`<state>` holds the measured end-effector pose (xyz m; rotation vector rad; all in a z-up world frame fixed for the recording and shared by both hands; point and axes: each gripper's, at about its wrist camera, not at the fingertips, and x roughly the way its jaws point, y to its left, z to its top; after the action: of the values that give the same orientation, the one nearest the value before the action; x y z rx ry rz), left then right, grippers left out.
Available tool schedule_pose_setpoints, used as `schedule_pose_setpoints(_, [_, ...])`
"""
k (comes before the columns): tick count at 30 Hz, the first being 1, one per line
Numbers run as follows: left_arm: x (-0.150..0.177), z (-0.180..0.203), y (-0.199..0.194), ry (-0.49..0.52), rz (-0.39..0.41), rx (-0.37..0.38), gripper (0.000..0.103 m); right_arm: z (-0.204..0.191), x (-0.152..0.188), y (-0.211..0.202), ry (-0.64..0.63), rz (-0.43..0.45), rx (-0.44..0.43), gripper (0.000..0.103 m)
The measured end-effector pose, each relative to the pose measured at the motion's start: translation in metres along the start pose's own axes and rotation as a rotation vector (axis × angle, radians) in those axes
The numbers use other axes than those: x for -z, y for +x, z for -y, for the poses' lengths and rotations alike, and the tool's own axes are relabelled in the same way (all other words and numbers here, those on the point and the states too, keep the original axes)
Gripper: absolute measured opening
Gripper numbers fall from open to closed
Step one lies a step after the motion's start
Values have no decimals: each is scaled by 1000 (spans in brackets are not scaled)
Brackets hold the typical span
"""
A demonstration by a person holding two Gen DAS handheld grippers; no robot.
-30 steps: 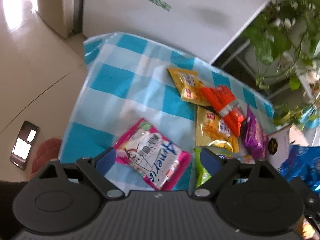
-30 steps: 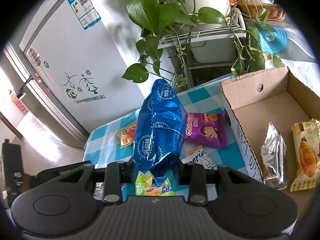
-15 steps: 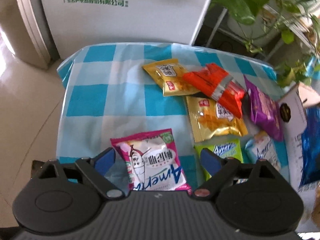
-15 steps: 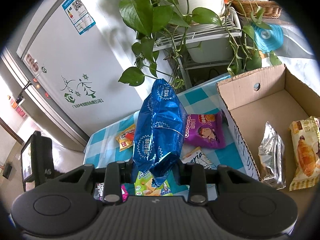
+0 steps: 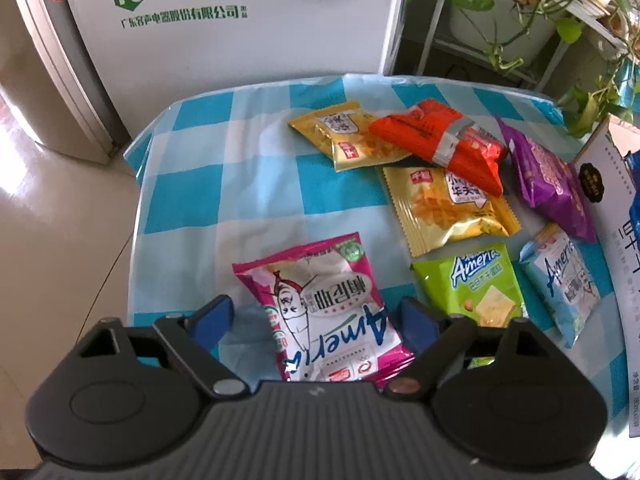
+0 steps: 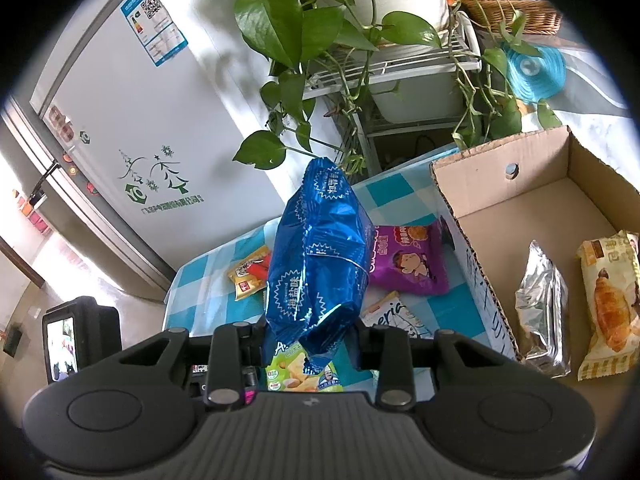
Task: Organize snacks
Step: 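Close the left tool on the pink Amerio bag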
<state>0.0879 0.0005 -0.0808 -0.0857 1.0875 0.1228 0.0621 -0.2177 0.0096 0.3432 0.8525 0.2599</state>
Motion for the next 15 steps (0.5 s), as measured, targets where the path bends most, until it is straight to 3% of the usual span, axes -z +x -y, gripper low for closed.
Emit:
schedule_pose_setpoints(1, [0, 0, -2, 3, 9, 13, 73, 0, 0, 0, 0, -2, 0, 40])
schedule_pose_setpoints(6, [0, -3, -7, -4, 23, 72, 53, 1, 0, 3, 1, -12, 0, 40])
schedule_pose_setpoints(15, [3, -6, -33, -32, 99, 114, 53, 0, 2, 8, -4, -32, -2, 40])
